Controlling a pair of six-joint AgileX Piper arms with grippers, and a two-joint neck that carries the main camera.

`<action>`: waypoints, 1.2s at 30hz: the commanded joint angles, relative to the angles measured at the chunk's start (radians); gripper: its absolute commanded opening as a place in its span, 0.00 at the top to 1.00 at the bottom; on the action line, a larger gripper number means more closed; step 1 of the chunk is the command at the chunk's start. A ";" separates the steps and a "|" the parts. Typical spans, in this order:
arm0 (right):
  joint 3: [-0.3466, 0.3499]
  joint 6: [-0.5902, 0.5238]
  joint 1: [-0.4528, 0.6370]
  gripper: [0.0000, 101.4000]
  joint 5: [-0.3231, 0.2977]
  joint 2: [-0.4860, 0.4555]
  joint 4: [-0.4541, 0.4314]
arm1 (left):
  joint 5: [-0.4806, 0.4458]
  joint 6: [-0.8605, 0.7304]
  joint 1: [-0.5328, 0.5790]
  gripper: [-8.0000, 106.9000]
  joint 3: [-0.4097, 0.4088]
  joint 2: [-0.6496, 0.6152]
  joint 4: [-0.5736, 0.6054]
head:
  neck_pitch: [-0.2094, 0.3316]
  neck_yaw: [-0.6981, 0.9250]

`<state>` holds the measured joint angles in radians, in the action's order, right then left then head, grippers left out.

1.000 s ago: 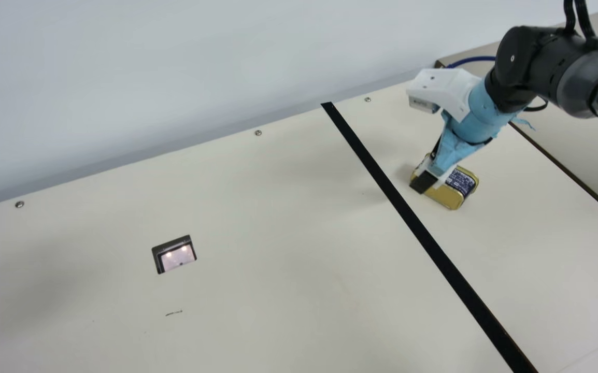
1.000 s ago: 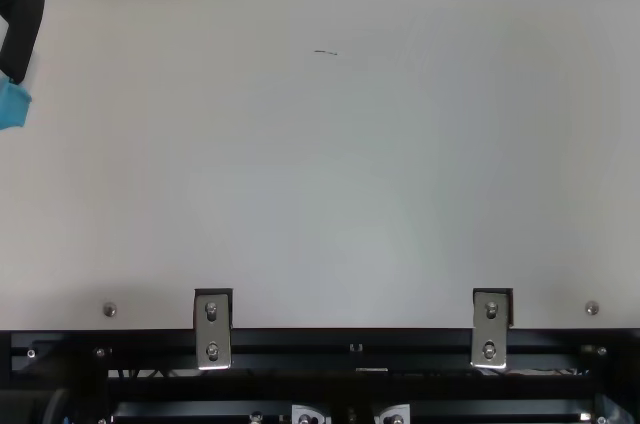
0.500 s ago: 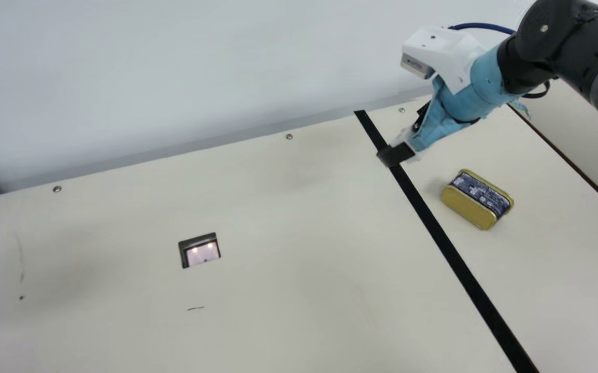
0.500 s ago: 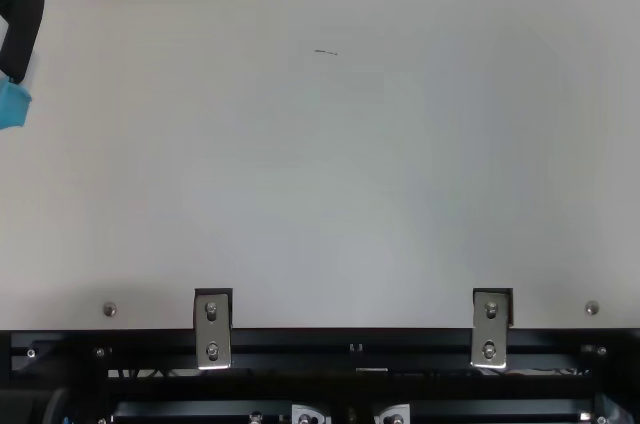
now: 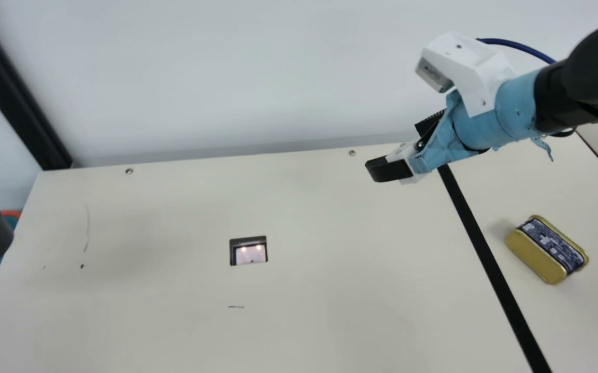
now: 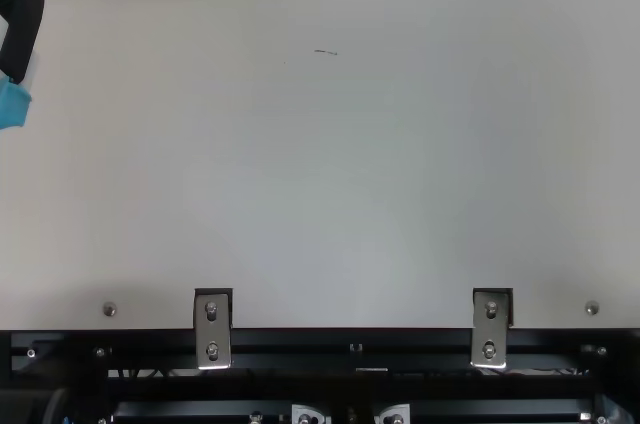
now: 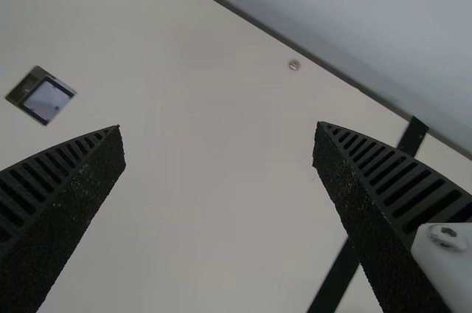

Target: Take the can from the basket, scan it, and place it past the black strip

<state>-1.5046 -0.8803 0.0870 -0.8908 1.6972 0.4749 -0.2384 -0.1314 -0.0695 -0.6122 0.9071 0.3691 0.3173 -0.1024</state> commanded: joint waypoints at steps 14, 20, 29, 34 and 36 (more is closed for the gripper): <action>0.013 -0.022 -0.075 0.00 0.012 -0.018 0.112 | 0.000 0.000 0.000 0.15 0.000 0.000 0.000 | 0.031 0.024; 0.000 0.009 -0.082 0.00 0.019 -0.015 0.123 | 0.000 0.000 0.000 0.15 0.000 0.000 0.000 | 0.031 0.024; 0.038 0.058 -0.141 0.00 0.165 -0.064 -0.100 | 0.000 0.000 0.000 0.15 0.000 0.000 0.000 | 0.031 0.024; 0.138 0.088 -0.180 0.00 0.286 -0.131 -0.281 | 0.000 0.000 0.000 0.15 0.000 0.000 0.000 | 0.031 0.024; 0.182 0.116 -0.192 0.00 0.327 -0.160 -0.349 | 0.000 0.000 0.000 0.15 0.000 0.000 0.000 | 0.031 0.024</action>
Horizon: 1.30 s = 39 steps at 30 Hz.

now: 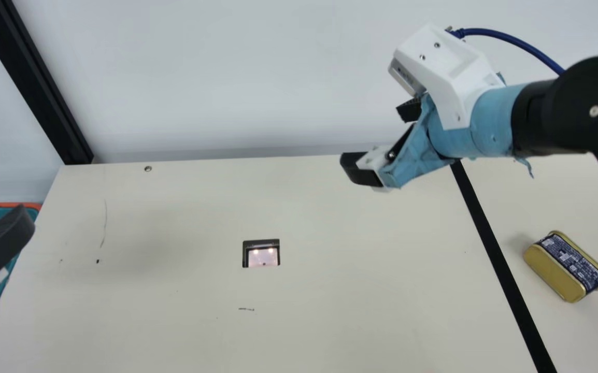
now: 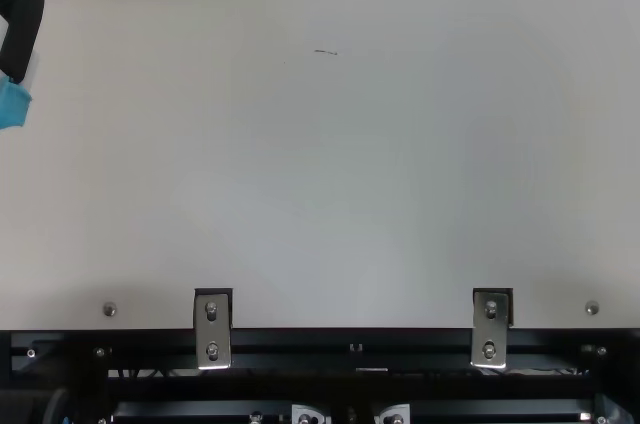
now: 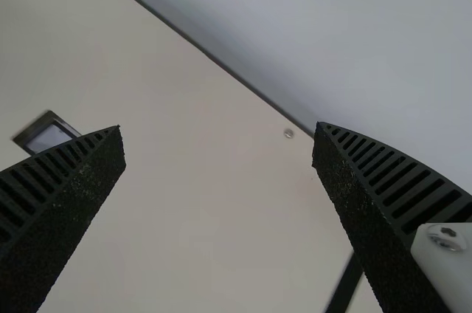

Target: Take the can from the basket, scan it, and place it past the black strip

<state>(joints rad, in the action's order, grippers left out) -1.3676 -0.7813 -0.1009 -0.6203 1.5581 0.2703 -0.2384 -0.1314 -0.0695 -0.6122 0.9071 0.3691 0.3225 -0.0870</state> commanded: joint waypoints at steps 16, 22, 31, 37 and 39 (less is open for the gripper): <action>0.352 0.236 -0.077 0.00 0.186 -0.307 -0.395 | 0.000 0.000 0.000 0.15 0.000 0.000 0.000 | 0.026 0.009; 0.454 0.277 -0.097 0.00 0.165 -0.427 -0.399 | 0.000 0.000 0.000 0.15 0.000 0.000 0.000 | 0.026 0.009; 0.609 0.288 -0.101 0.00 0.120 -0.638 -0.360 | 0.000 0.000 0.000 0.15 0.000 0.000 0.000 | 0.026 0.009; 0.718 0.294 -0.085 0.00 0.088 -0.793 -0.320 | 0.000 0.000 0.000 0.15 0.000 0.000 0.000 | 0.026 0.009; 0.752 0.299 -0.077 0.00 0.079 -0.842 -0.308 | -0.001 0.010 0.002 0.15 0.000 -0.001 -0.009 | 0.026 0.009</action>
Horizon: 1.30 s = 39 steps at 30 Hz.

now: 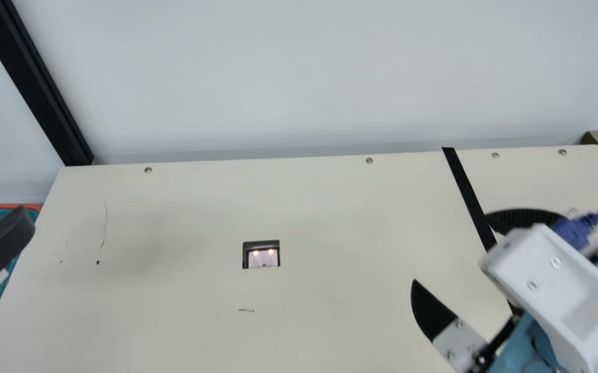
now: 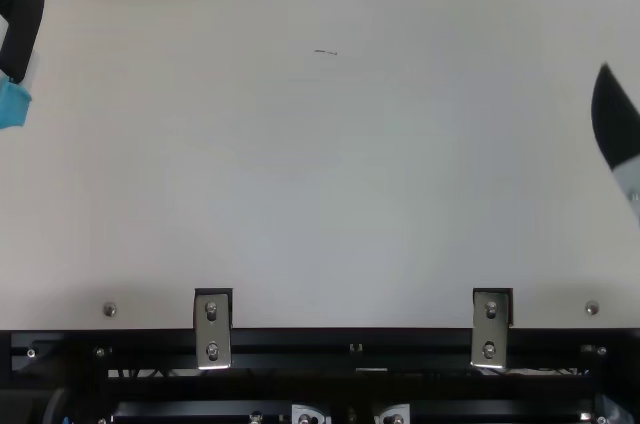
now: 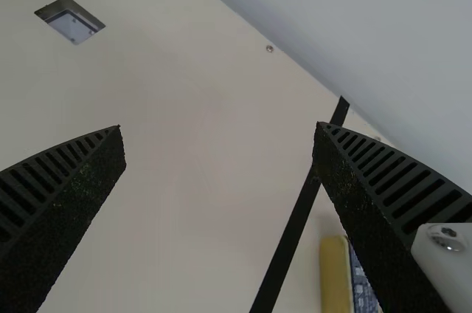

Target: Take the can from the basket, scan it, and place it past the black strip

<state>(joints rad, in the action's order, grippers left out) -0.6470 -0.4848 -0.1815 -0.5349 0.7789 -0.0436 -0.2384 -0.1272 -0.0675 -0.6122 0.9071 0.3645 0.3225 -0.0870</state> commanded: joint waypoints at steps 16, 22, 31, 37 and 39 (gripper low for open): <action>0.241 0.031 0.026 0.00 -0.048 -0.408 0.073 | 0.032 0.086 -0.001 0.15 0.111 -0.210 -0.127 | 0.026 0.009; 0.291 0.026 0.019 0.00 -0.024 -0.489 0.086 | -0.011 0.117 -0.015 0.15 0.196 -0.343 -0.169 | 0.026 0.009; 0.323 0.009 0.019 0.00 0.029 -0.528 0.090 | -0.088 0.139 -0.011 0.15 0.283 -0.470 -0.213 | 0.026 0.009; 0.324 0.010 0.018 0.00 0.037 -0.528 0.091 | -0.097 0.139 -0.011 0.15 0.288 -0.497 -0.213 | 0.026 0.009; 0.324 0.010 0.018 0.00 0.037 -0.528 0.091 | -0.097 0.139 -0.011 0.15 0.288 -0.497 -0.213 | 0.026 0.009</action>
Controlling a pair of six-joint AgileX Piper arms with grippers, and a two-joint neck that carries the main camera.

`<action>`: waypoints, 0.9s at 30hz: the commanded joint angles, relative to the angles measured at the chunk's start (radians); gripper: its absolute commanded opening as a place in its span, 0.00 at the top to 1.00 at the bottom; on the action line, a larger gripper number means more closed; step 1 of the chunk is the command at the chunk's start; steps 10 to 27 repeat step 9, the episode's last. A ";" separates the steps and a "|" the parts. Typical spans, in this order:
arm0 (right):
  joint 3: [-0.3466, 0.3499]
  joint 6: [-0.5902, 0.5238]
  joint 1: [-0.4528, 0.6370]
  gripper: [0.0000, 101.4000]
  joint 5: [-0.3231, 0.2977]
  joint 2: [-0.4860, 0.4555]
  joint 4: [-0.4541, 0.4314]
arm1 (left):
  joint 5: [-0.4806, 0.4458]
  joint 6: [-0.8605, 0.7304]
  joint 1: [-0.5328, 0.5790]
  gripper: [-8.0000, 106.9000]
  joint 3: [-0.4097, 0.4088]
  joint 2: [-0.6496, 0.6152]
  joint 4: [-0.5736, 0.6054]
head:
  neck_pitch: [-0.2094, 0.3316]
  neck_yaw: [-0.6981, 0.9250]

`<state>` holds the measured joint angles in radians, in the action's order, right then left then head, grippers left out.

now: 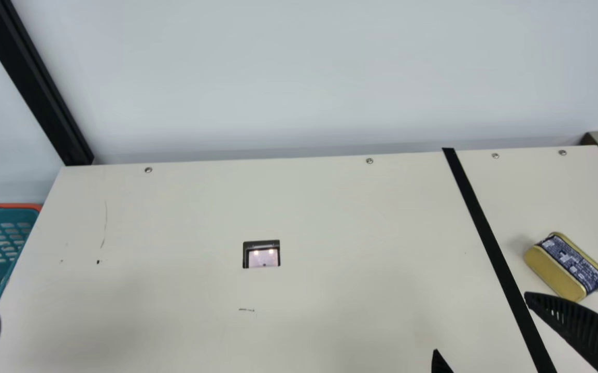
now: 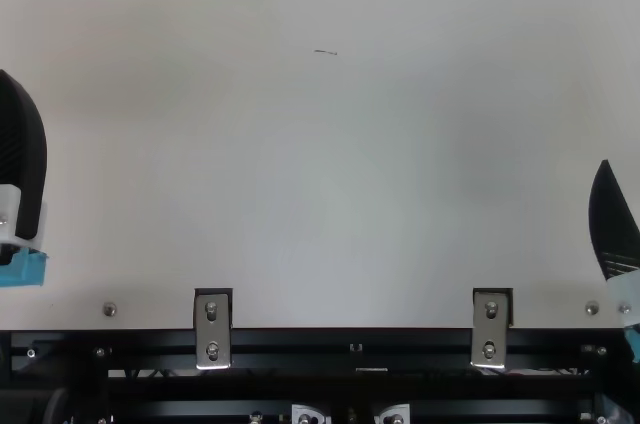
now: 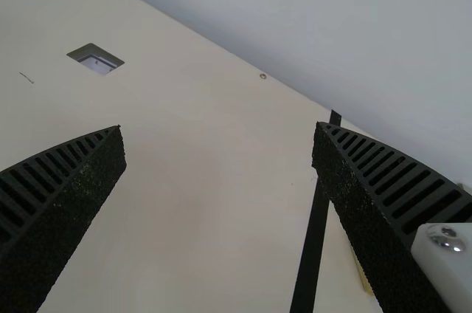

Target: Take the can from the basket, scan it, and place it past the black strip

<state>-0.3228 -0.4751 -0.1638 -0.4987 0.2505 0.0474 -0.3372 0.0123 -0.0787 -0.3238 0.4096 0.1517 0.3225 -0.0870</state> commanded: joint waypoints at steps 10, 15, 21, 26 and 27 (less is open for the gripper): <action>0.000 0.000 0.000 0.00 0.001 0.000 0.000 | 0.002 0.000 0.000 0.15 0.000 0.000 0.000 | 0.026 0.009; 0.000 0.000 0.000 0.00 0.001 0.000 0.000 | 0.002 0.000 0.000 0.15 0.000 0.000 0.000 | 0.026 0.009; 0.000 0.000 0.000 0.00 0.001 0.000 0.000 | 0.002 0.000 0.000 0.15 0.000 0.000 0.000 | 0.026 0.009; 0.000 0.000 0.000 0.00 0.001 0.000 0.000 | 0.002 0.000 0.000 0.15 0.000 0.000 0.000 | 0.026 0.009; 0.000 0.000 0.000 0.00 0.001 0.000 0.000 | 0.002 0.000 0.000 0.15 0.000 0.000 0.000 | 0.026 0.009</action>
